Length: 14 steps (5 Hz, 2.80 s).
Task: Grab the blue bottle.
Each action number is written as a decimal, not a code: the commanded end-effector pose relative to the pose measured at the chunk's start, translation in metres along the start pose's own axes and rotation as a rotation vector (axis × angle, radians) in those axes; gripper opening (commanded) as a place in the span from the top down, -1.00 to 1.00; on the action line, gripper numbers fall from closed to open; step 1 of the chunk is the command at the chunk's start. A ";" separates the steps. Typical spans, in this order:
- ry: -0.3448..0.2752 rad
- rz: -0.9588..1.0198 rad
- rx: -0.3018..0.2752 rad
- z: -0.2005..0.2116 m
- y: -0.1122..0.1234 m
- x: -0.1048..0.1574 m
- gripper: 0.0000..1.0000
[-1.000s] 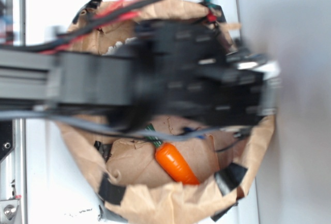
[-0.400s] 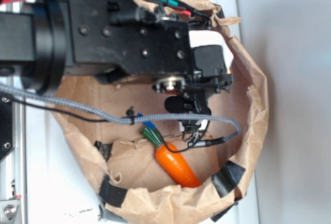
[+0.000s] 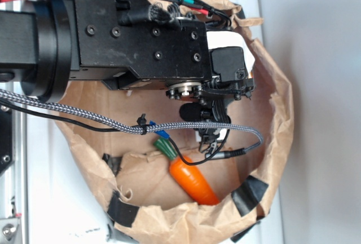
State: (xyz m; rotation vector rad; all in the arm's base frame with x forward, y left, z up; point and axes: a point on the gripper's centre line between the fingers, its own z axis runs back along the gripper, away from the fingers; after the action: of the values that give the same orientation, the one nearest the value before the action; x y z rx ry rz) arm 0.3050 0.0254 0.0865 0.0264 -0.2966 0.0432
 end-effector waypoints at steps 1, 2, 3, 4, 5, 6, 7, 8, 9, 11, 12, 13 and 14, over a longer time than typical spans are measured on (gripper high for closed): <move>0.003 -0.131 0.023 0.010 0.026 0.020 -1.00; -0.012 -0.205 0.038 -0.007 0.028 0.019 -1.00; 0.025 -0.272 0.045 -0.016 0.035 0.009 -1.00; 0.078 -0.303 0.024 -0.015 0.047 0.003 -1.00; 0.102 -0.312 -0.015 -0.009 0.054 -0.002 -1.00; 0.095 -0.310 0.008 -0.025 0.052 -0.009 -1.00; 0.078 -0.298 0.056 -0.047 0.048 -0.010 -1.00; 0.043 -0.284 0.094 -0.056 0.045 -0.012 -0.39; 0.024 -0.257 0.108 -0.060 0.043 -0.010 1.00; 0.042 -0.245 -0.057 -0.007 0.022 0.002 1.00; 0.066 -0.250 -0.122 0.023 0.012 0.003 1.00; 0.091 -0.264 -0.181 0.048 0.005 0.003 1.00; 0.094 -0.228 -0.213 0.056 0.006 -0.001 1.00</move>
State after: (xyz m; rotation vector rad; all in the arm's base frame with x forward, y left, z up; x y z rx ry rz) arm 0.2728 0.0107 0.1210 -0.1727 -0.1317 -0.2013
